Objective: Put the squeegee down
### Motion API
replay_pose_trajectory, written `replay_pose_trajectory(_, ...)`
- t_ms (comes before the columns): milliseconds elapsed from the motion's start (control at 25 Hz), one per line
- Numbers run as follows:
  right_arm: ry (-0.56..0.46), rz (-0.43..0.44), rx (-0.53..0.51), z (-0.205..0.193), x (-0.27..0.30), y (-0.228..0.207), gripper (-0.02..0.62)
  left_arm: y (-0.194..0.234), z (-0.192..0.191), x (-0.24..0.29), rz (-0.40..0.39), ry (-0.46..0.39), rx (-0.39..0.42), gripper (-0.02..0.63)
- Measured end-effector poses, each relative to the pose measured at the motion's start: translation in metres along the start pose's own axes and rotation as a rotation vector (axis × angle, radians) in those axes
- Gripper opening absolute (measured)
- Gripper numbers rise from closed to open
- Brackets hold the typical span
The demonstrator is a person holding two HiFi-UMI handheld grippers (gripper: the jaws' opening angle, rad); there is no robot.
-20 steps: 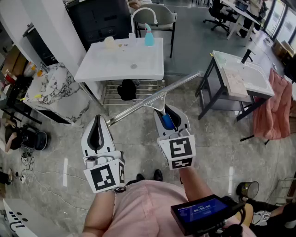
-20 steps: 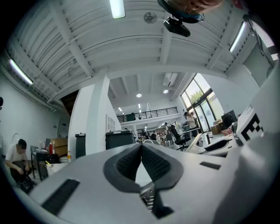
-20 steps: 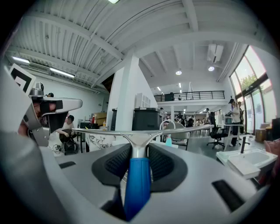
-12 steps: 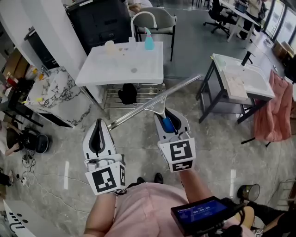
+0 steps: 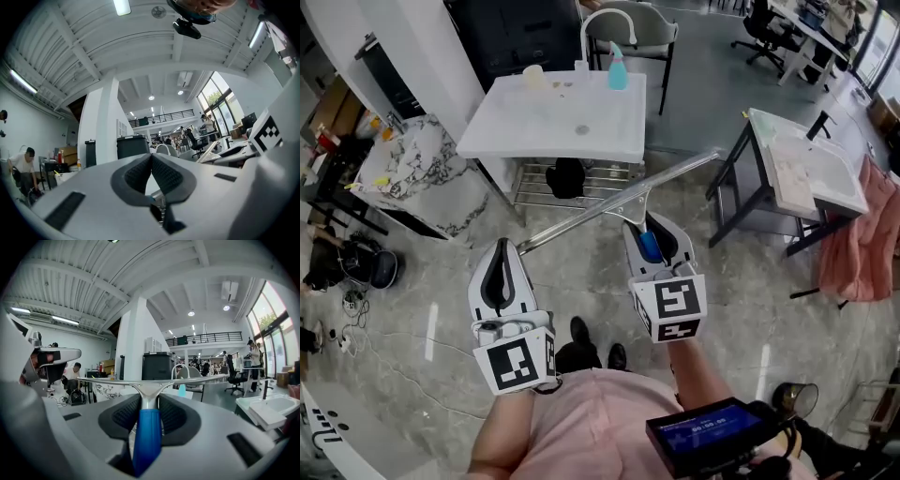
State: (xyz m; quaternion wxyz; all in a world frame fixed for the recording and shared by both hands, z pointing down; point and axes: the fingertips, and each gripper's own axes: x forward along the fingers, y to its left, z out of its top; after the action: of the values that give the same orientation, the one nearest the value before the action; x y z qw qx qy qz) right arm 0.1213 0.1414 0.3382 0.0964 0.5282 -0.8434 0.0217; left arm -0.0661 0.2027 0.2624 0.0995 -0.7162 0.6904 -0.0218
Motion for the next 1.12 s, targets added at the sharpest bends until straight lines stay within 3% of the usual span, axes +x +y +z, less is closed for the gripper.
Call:
replay_pose_trajectory(320, 0.035, 0.001, 0.024, -0.01, 0.061, 0.001, 0.124, 0.031, -0.036, 0.044, 0.009, 0.043, -0.03, 0.009)
replay_pose_trajectory(600, 0.076, -0.001, 0.047, -0.019, 0.159, 0.003, 0.124, 0.074, -0.072, 0.128, 0.003, 0.059, -0.027, 0.009)
replay_pose_trajectory(960, 0.062, -0.031, 0.029, 0.017, 0.27, -0.001, 0.124, 0.13, -0.08, 0.241, -0.02, 0.026, -0.05, 0.009)
replay_pose_trajectory(1120, 0.034, -0.054, 0.019, 0.039, 0.299, -0.006, 0.124, 0.147, -0.077, 0.275, -0.043, -0.009, -0.017, 0.009)
